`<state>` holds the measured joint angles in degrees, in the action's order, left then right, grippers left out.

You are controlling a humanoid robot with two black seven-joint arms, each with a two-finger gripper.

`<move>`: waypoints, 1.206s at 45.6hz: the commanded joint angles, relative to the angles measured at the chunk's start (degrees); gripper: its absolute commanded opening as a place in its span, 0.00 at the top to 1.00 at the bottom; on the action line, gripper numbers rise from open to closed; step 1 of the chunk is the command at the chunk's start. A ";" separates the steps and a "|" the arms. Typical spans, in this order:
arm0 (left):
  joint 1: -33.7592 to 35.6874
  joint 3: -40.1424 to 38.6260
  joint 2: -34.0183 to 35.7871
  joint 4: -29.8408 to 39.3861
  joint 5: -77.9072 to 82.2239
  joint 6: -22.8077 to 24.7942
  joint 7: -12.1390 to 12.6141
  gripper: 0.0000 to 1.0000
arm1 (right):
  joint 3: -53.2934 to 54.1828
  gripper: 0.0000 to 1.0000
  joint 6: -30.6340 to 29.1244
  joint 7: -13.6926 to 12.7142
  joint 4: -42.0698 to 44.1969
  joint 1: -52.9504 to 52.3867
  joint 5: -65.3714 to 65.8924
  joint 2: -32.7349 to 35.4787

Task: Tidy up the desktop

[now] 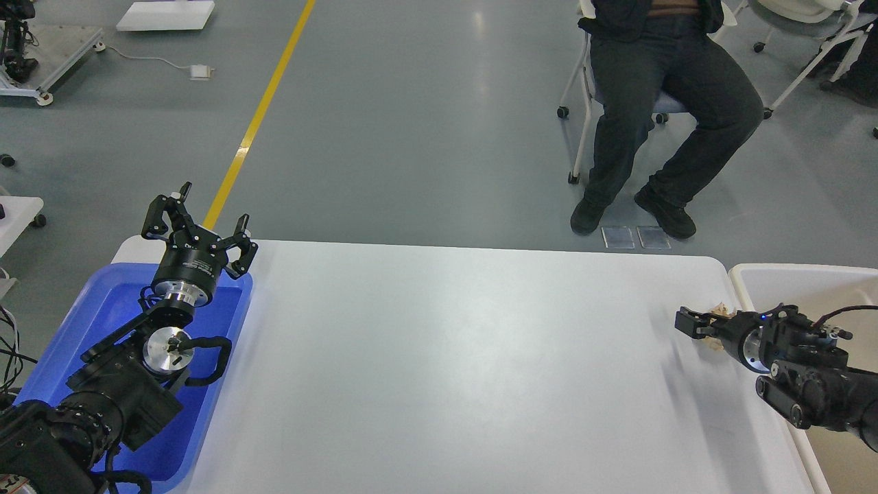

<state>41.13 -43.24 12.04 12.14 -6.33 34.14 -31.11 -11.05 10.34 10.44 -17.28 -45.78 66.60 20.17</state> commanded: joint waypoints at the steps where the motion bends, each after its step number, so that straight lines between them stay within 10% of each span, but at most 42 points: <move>1: 0.00 0.00 0.00 -0.02 0.00 -0.04 0.00 0.00 | 0.06 0.00 0.47 0.02 0.58 0.95 0.28 -0.22; 21: 0.00 0.00 0.00 -0.02 0.00 -0.13 0.00 0.00 | 0.24 0.04 0.47 0.37 0.58 1.83 1.60 -1.27; 39: 0.00 0.00 0.00 -0.02 0.00 -0.13 0.00 0.00 | 0.24 0.27 0.47 1.51 0.58 2.62 2.74 -1.89; 41: 0.00 0.00 0.00 -0.02 0.00 -0.13 0.00 0.00 | 0.24 0.36 0.38 1.51 0.58 2.62 2.74 -1.80; 47: 0.00 0.00 0.00 0.07 0.00 -0.13 0.00 0.00 | 0.41 1.00 0.12 1.51 1.28 2.71 2.74 -1.80; 55: 0.00 0.00 0.00 -0.02 0.00 -0.13 0.00 0.00 | 1.29 1.00 0.12 1.51 1.72 2.71 2.13 -1.54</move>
<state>41.13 -43.24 12.04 12.13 -6.33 34.02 -31.11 -10.41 10.53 11.80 -16.10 -43.15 69.11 18.39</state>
